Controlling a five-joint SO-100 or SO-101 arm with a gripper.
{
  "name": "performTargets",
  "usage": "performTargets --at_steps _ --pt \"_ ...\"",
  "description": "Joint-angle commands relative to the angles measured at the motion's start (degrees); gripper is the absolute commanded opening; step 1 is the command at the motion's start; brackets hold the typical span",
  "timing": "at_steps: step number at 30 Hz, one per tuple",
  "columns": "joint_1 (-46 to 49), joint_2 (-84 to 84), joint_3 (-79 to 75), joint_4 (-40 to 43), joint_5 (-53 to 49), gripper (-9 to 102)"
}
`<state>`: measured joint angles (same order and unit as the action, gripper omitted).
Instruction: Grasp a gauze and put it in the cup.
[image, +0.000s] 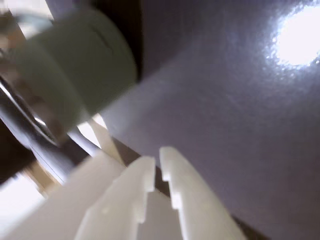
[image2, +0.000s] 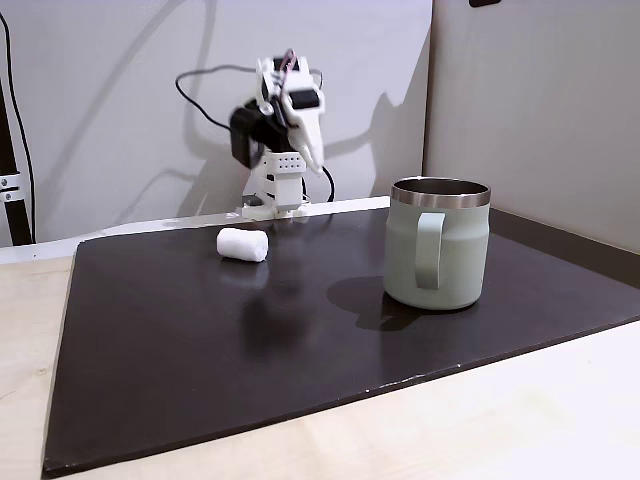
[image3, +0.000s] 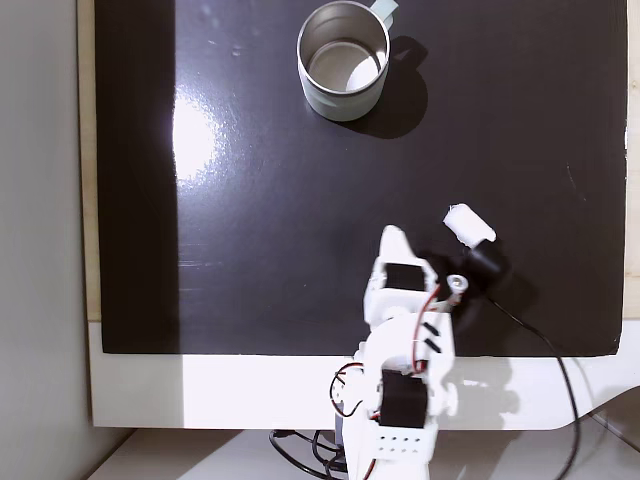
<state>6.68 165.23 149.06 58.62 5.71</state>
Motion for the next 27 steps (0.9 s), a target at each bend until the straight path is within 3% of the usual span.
performTargets --at_steps 1,5,11,16,27 --pt "4.83 -8.44 -12.92 3.25 0.53 0" --pt "10.28 -17.23 -20.83 8.88 0.44 2" --pt "16.88 -27.69 -28.13 17.67 0.62 24" --pt "19.42 -37.27 -32.78 21.18 0.53 29" --pt "22.85 -54.76 -38.06 18.19 -1.85 34"
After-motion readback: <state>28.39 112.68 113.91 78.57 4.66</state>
